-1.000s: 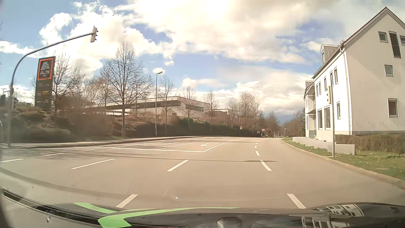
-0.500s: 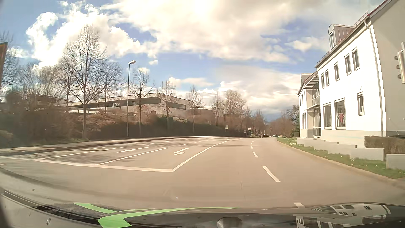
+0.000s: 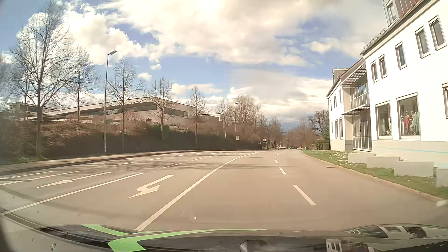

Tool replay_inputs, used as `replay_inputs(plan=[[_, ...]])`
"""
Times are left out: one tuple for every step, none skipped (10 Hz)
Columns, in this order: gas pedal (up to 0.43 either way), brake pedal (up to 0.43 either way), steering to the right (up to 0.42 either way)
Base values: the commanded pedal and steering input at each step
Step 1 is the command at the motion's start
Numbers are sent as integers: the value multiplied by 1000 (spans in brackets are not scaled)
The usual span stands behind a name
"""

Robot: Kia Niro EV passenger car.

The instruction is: Follow the waypoints while adhering to traffic rules and regulations

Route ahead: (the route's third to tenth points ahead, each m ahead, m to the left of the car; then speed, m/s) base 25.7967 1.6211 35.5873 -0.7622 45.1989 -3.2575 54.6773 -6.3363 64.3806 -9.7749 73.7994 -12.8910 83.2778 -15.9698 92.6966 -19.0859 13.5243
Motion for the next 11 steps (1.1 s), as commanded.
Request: replay_inputs(plan=[[118,0,34],[118,0,34],[118,0,34],[118,0,33],[118,0,33],[118,0,33],[118,0,33],[118,0,33],[110,0,31],[0,0,30],[0,0,29]])
